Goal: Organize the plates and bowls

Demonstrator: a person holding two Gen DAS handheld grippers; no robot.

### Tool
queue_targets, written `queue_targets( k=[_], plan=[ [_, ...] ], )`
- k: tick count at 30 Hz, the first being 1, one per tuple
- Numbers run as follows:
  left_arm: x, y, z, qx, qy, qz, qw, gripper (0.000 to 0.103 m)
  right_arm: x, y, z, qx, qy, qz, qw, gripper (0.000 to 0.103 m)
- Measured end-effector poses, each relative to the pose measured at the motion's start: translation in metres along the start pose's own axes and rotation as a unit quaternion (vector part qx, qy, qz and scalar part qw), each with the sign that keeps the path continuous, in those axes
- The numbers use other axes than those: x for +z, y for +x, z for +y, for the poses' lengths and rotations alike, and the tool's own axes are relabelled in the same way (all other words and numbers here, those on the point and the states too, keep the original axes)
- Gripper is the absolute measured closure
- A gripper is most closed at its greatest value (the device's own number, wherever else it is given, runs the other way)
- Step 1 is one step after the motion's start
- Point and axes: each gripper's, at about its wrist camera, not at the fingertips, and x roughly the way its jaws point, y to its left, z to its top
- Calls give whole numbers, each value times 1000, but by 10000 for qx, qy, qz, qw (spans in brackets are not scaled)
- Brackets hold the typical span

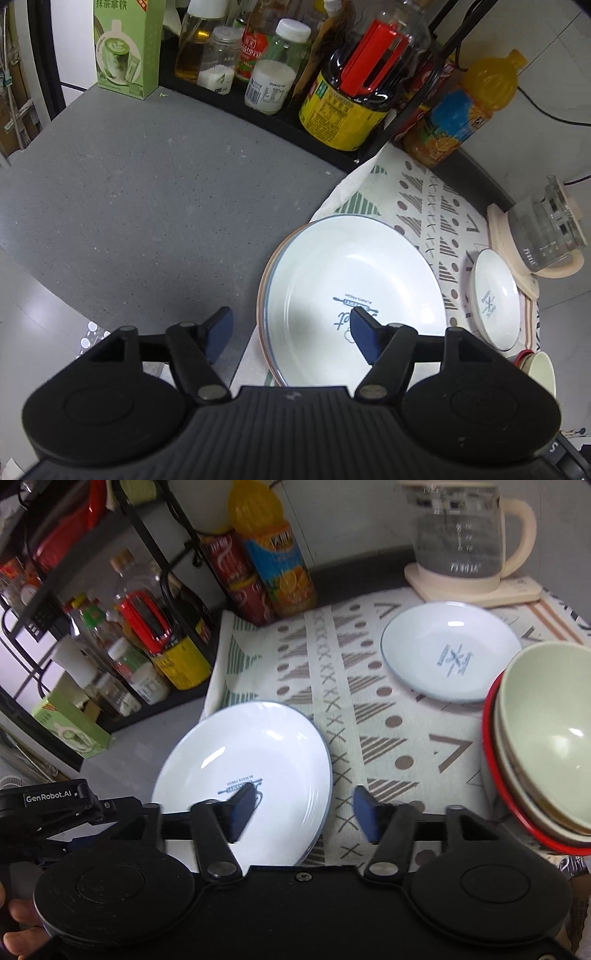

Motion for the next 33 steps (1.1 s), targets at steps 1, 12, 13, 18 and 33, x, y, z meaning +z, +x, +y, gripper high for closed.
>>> queue_targets(
  k=[1, 12, 13, 18, 33],
  plan=[
    [0, -2, -1, -17, -9, -7, 10000, 34, 1, -4, 0, 15, -22, -63, 10000, 38],
    [-2, -9, -36, -317, 214, -39, 9993, 28, 22, -43, -18, -172, 109, -631, 9978, 18],
    [-1, -7, -42, -347, 262, -31, 9990, 28, 23, -45, -21, -205, 135, -669, 9975, 17],
    [0, 5, -73, -475, 424, 76, 9979, 28, 33, -54, -39, -368, 270, -801, 9957, 15],
    [16, 36, -165, -879, 759, 74, 9932, 28, 82, -50, -105, -558, 542, -978, 9922, 9]
  ],
)
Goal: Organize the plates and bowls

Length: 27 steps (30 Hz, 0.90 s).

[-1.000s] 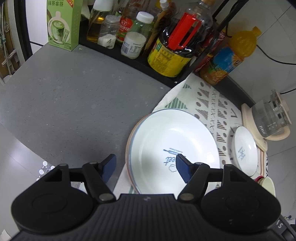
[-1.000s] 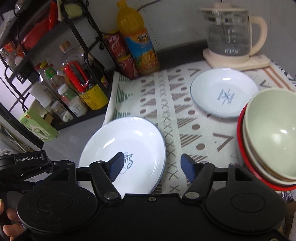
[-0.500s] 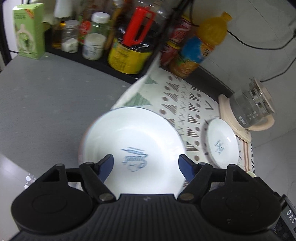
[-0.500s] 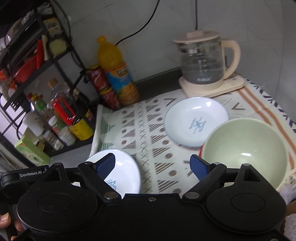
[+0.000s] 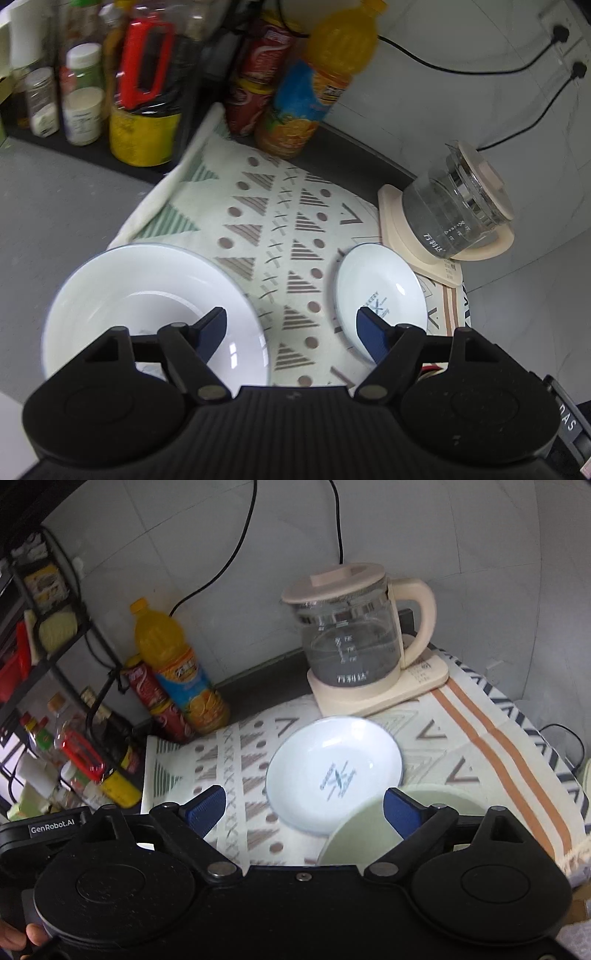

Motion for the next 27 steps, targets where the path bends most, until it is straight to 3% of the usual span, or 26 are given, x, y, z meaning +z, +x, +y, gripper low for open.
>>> queue_targets(
  k=[10, 15, 19, 27],
  plan=[
    [17, 38, -34, 40, 36, 112, 9999, 27, 35, 37, -27, -32, 85, 240, 9997, 7],
    [23, 61, -48, 40, 5, 300, 9995, 27, 47, 56, -41, -63, 139, 437, 9989, 7],
    [25, 81, -56, 248, 2, 468, 9986, 27, 53, 72, -53, -124, 186, 612, 9979, 7],
    [23, 115, -68, 157, -155, 761, 9969, 28, 62, 101, -76, -231, 224, 1014, 9943, 11]
  ],
)
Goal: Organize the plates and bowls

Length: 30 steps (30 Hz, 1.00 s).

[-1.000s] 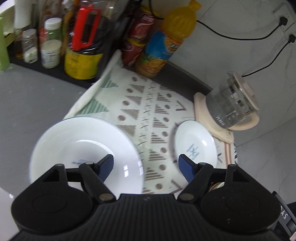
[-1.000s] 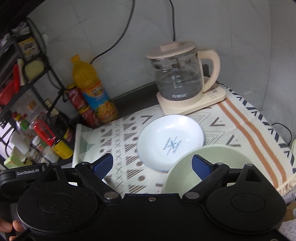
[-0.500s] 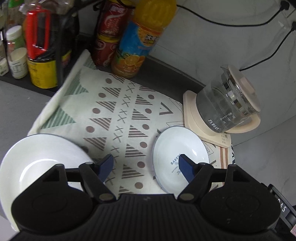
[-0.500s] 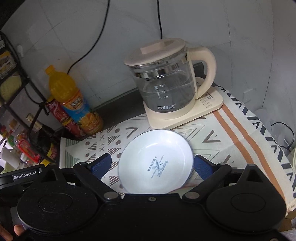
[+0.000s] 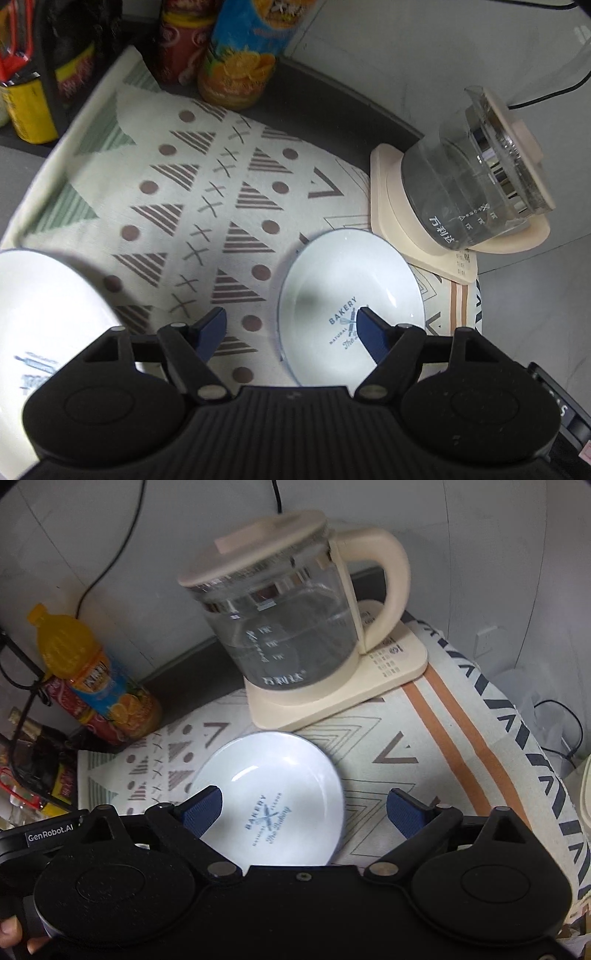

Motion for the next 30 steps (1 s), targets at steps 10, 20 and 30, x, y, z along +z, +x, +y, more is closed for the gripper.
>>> queue_targets(
  k=[10, 20, 30],
  plan=[
    [1, 40, -6, -5, -335, 354, 9988, 53, 18, 45, -29, 151, 444, 898, 9949, 51],
    [-3, 62, 8, 150, -783, 576, 9952, 80, 24, 87, -38, 295, 685, 1684, 9829, 75],
    [-9, 74, 15, 96, -1032, 719, 9920, 88, 19, 108, -39, 383, 868, 2099, 9731, 77]
  ],
)
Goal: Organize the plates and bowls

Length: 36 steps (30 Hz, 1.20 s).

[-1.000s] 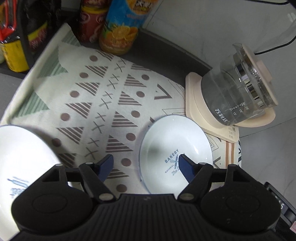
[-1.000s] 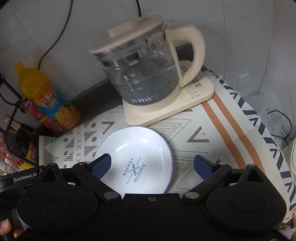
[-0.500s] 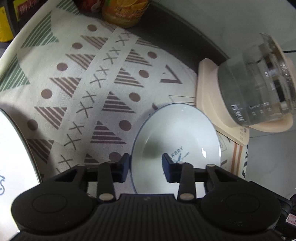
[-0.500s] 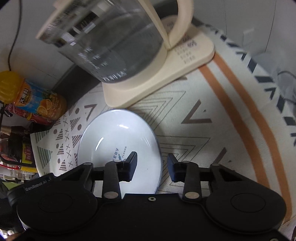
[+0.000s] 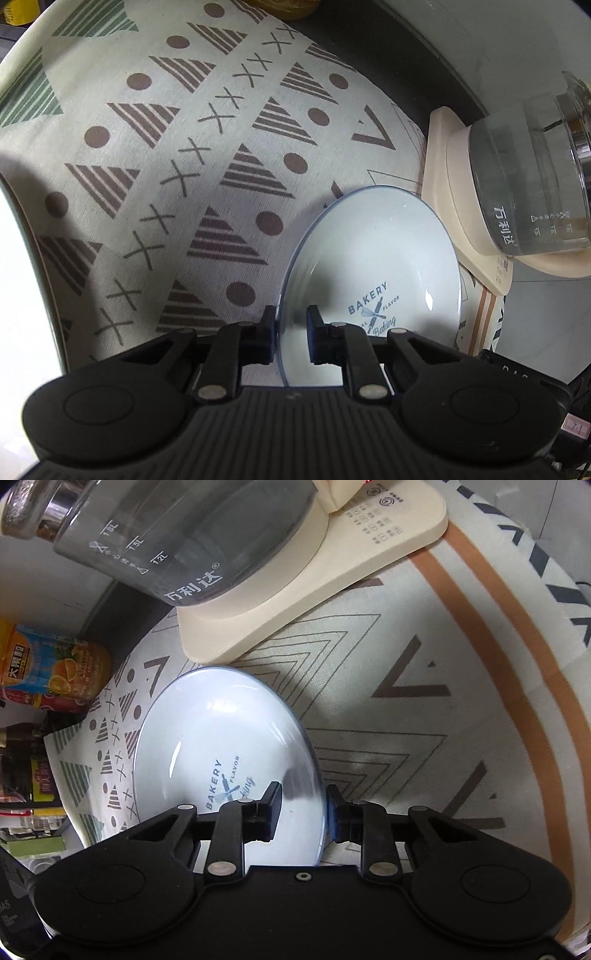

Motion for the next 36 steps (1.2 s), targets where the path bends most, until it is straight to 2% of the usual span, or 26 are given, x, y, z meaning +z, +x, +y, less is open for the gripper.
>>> queue_targets(
  k=[2, 4, 7, 9, 15, 20, 27, 36],
  plan=[
    [1, 0, 1, -25, -44, -10, 10000, 88, 2, 0, 0, 18, 44, -39, 10000, 77],
    [1, -1, -2, -35, 114, -103, 9999, 88, 4, 0, -1, 51, 11, -76, 10000, 77],
    [2, -4, -3, -42, 110, -161, 9998, 89, 6, 0, -2, 55, -79, -122, 9999, 84],
    [4, -10, -3, -52, 103, -280, 9995, 94, 7, -2, -5, 146, -76, -148, 9998, 90],
    [4, -23, -3, 61, 85, -551, 9984, 96, 5, -16, -1, 596, -341, -387, 9969, 95],
    [2, -37, -4, 110, 136, -724, 9972, 97, 2, -20, 5, 679, -513, -449, 9954, 95],
    [2, -62, 1, -26, 237, -985, 9949, 97, -6, -33, 19, 839, -768, -669, 9913, 95],
    [7, -105, 26, -257, 463, -1142, 9920, 97, -40, -53, 49, 866, -875, -1088, 9864, 95]
  ],
)
